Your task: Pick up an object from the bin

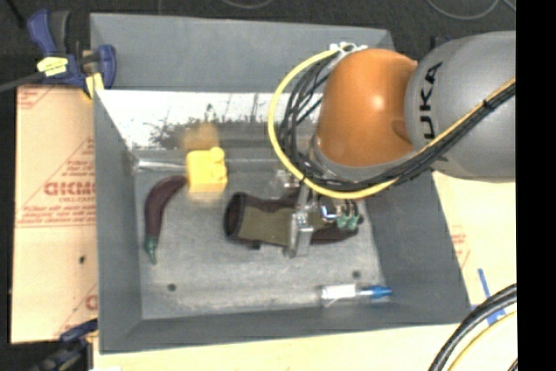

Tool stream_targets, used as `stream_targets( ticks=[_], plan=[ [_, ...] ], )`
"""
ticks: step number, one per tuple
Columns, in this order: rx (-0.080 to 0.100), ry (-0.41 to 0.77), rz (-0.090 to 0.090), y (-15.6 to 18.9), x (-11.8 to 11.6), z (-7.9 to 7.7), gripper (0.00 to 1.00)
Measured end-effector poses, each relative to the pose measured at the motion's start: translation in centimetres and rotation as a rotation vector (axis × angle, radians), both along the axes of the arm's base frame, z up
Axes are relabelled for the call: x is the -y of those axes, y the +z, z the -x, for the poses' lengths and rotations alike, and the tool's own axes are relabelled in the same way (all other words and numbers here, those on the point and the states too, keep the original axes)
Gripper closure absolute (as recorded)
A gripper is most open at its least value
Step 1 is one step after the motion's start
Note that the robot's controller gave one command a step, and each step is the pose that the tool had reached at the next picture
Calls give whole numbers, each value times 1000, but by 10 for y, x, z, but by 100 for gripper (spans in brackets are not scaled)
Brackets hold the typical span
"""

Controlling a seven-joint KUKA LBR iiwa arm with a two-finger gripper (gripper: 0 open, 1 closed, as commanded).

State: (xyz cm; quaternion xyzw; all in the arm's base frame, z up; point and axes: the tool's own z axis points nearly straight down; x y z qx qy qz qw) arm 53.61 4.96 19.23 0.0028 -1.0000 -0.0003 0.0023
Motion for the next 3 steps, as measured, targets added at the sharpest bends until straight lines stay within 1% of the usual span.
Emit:
stream_targets(
  ticks=[1, 2, 3],
  plan=[
    [8, -1, 0, 4, 0, -1, 0],
    [11, -71, -1, -50, 16, -9, 0],
    [12, -165, -2, -120, 39, -18, 0]
  ],
)
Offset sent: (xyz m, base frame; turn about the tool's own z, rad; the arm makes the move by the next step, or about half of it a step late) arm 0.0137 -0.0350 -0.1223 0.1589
